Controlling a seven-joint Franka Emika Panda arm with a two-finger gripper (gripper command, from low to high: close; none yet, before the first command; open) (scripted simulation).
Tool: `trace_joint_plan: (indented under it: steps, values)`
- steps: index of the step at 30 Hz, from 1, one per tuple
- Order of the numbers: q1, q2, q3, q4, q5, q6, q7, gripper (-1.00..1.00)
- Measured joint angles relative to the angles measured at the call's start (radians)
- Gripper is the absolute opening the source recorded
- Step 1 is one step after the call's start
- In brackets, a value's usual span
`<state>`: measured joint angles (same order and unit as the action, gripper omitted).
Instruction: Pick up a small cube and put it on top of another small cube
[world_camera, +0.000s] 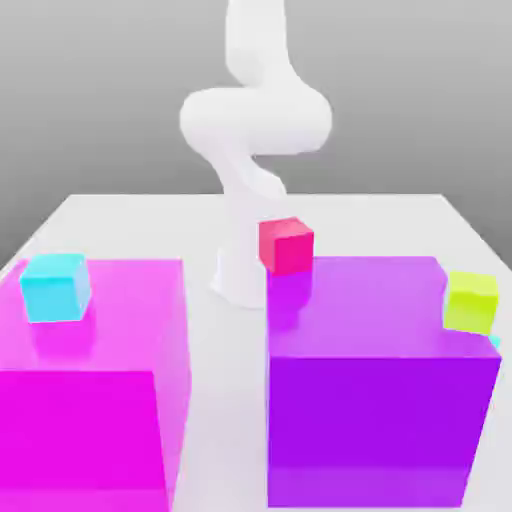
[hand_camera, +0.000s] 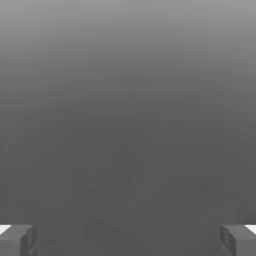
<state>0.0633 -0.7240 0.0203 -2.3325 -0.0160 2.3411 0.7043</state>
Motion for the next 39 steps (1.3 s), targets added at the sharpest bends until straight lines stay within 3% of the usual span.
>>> trace_joint_plan:
  steps: [24,30,31,39]
  values:
    - [0.608,0.809,0.264,-0.33,-0.086,0.431,-1.068,0.0]
    - [0.702,1.024,0.158,-0.307,-0.228,0.59,-1.011,0.0]
    - [0.722,1.053,0.134,-0.302,-0.246,0.613,-0.998,-1.0]
    - [0.711,1.033,0.149,-0.306,-0.232,0.596,-1.008,-1.0]
